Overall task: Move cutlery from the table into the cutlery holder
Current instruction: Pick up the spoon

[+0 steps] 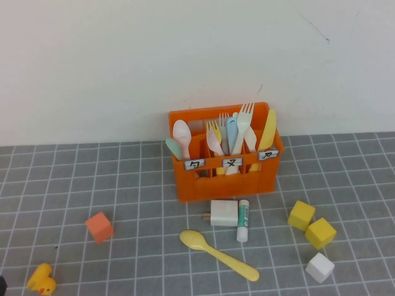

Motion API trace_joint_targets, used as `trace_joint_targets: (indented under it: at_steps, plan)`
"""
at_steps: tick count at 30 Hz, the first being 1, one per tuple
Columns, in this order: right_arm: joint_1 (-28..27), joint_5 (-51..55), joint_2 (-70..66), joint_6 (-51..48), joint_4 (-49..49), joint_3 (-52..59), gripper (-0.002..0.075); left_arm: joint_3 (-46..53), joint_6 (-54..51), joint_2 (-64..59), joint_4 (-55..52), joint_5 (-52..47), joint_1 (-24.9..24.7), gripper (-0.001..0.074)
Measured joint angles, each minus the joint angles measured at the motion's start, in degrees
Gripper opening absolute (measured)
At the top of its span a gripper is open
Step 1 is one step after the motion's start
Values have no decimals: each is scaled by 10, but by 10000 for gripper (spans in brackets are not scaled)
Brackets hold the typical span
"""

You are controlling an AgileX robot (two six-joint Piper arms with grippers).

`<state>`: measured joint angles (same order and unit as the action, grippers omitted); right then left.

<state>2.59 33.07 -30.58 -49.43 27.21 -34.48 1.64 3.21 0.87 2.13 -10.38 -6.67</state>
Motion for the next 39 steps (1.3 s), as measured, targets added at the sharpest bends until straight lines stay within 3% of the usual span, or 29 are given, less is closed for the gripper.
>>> trace_joint_targets:
  at_steps: [5,12,20,26,32,39]
  plan:
    - [6,38,-141,-154,122,-17,-3,0,12,0,7,-43,0,-1]
    - [47,24,-320,-211,142,-20,-3,0,61,0,45,-49,0,-1]
    - [195,-41,-452,-213,145,-31,-2,0,60,0,50,-59,0,-1]
    - [285,-43,-569,-170,89,-109,-3,0,59,0,50,-59,0,-1]
    - [314,-14,-681,-88,11,-218,-2,0,59,0,50,-73,0,-1]
    - [318,14,-782,-88,-22,-324,-3,-2,58,0,50,-83,0,-1]
